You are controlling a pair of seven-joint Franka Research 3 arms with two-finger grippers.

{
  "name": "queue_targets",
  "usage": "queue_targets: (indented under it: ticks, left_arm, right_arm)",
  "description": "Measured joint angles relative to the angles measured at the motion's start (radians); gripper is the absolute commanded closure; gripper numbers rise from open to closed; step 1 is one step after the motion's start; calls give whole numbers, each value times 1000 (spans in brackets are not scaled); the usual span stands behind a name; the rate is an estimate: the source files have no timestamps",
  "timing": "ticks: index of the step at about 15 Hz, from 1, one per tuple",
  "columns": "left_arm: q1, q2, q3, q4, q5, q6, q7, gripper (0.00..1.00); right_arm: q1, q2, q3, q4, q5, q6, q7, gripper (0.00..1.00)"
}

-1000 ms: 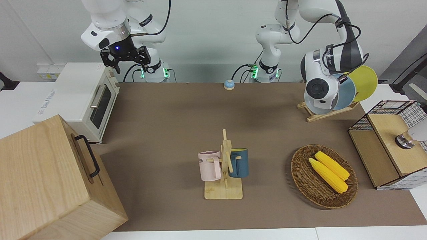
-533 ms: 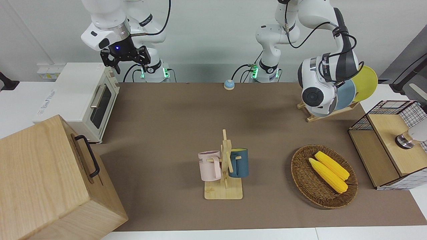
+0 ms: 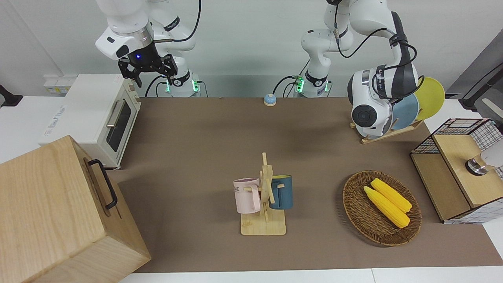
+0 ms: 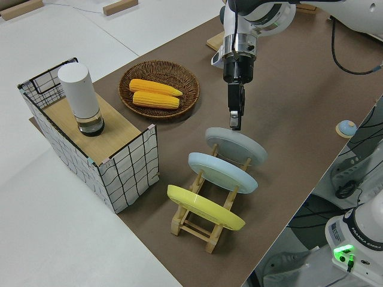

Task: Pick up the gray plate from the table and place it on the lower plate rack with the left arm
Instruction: 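Lift the gray plate and lower it into the wooden rack's lower slot, then open the left gripper and withdraw it away from the rack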

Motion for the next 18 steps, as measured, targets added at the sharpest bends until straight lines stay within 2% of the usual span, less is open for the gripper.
queue_targets:
  ticks: [1,5,9,13,18]
  left_arm:
    - [0,0,-5,2,-20,1,0,9]
    - [-1,-8,-34,65,-177,48,-8,5]
    - [-1,-34,-66,185,-389,115,-55,9]
    - [-2,-46,-107,253,-486,165,-62,11]
    - [0,-92,-107,269,-573,281,50,9]
  right_arm:
    - [0,0,0,0,0,0,0,11]
    - [0,0,0,0,0,0,0,13]
    - [0,0,0,0,0,0,0,13]
    - [0,0,0,0,0,0,0,13]
    - [0,0,0,0,0,0,0,11]
